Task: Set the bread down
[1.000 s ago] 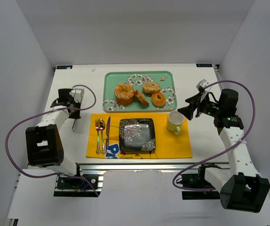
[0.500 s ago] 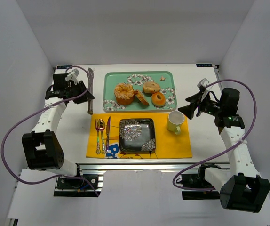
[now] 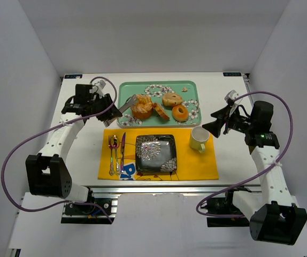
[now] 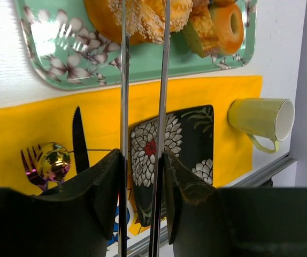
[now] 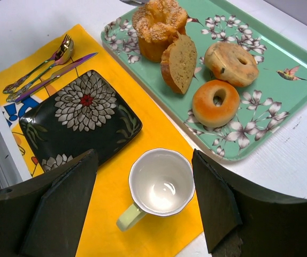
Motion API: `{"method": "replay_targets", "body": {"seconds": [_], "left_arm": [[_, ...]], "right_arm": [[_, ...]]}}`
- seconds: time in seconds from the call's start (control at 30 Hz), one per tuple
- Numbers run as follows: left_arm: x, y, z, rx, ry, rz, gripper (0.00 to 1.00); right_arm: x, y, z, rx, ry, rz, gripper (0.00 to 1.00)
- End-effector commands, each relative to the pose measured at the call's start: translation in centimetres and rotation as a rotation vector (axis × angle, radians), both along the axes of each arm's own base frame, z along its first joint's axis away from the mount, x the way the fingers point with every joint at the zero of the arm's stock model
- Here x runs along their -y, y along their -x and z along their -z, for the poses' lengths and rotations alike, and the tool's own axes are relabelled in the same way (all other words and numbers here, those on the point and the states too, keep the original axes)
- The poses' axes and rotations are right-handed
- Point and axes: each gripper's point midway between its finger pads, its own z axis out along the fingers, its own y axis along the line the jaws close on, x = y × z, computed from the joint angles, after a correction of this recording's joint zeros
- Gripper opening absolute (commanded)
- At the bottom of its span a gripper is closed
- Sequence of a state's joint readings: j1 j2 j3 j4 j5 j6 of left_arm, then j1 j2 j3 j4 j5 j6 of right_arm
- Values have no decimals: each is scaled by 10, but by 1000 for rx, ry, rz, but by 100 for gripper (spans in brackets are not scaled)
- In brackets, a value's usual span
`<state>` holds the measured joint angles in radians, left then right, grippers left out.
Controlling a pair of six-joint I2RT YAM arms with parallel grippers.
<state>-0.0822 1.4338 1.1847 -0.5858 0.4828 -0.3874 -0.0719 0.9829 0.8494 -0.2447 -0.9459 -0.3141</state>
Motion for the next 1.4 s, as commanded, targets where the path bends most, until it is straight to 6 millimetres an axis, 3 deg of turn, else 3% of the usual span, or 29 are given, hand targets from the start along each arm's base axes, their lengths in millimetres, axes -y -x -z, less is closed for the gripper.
{"method": "replay_targets", "body": {"seconds": [0.0, 0.13, 0.37, 0.67, 1.0, 1.23, 1.37], "left_arm": [[-2, -4, -25, 61, -35, -45, 46], [-11, -8, -24, 52, -99, -84, 46], [-15, -14, -55, 140, -116, -99, 47], [-10, -19, -20, 64, -119, -53, 50], [8, -29, 4, 18, -100, 35, 52], [18, -25, 19, -24, -88, 77, 53], [19, -22, 19, -28, -89, 82, 52]], "right_arm": [[-2, 6, -21, 47, -4, -18, 76], [-2, 10, -21, 46, -5, -19, 76], [-2, 12, -19, 39, -8, -20, 76], [-2, 12, -17, 40, -8, -20, 76], [-2, 13, -14, 30, -10, -17, 76], [-2, 13, -13, 31, -10, -12, 76], [-2, 12, -13, 29, -10, -11, 76]]}}
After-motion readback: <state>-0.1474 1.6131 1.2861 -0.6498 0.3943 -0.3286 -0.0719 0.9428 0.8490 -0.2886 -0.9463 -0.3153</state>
